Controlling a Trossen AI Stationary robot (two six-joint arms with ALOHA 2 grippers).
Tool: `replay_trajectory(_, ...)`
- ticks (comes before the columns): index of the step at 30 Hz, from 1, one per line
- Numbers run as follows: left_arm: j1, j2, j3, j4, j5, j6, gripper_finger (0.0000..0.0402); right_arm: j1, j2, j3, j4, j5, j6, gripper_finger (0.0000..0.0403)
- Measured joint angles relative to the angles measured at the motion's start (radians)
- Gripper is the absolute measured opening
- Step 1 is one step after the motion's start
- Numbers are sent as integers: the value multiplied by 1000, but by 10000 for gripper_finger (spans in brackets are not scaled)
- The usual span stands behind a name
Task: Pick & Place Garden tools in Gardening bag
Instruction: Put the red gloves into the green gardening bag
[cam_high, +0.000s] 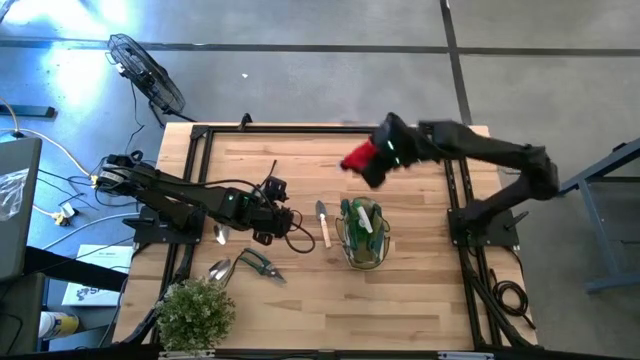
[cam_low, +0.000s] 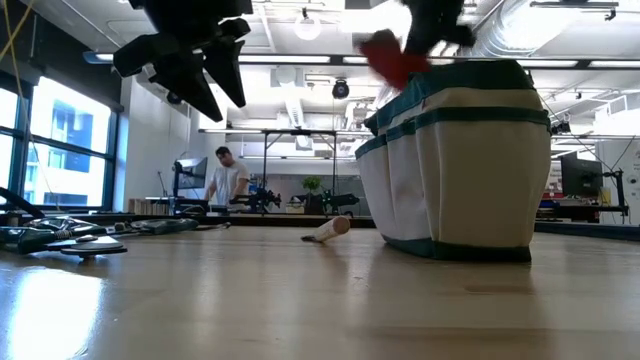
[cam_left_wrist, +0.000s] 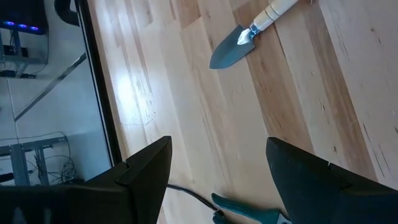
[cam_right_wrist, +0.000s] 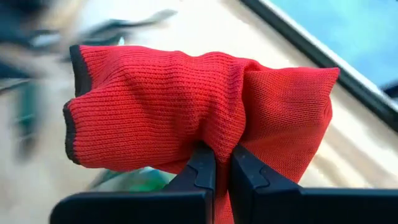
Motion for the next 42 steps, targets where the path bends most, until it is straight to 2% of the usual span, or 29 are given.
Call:
replay_trajectory(4,0,0,0,1,3,-6,253,259,-48,0,32,105,120,5)
replay_trajectory(7,0,0,0,0,9,-23,253,463,-48,-20,97,248,242,5)
replay_trajectory(11,0,0,0,-1,49,-44,253,674,-47,-167,348,392,373,5)
replay_trajectory(14,0,0,0,-1,55,-52,253,757,-46,-295,512,472,469,5)
replay_trajectory(18,0,0,0,-1,54,-51,253,809,-46,-422,605,583,640,5)
replay_trajectory(22,0,0,0,-4,60,-63,253,833,-46,-509,677,670,732,5)
replay_trajectory(27,0,0,0,-18,147,-139,253,832,-44,-596,785,671,829,5)
replay_trajectory(30,-1,0,0,-30,159,-185,253,832,-41,-643,838,668,864,5)
replay_trajectory(38,-1,0,0,-29,211,-194,253,843,-41,-704,825,709,958,5)
replay_trajectory(42,-1,0,0,-28,226,-195,253,841,-42,-704,713,701,1038,5)
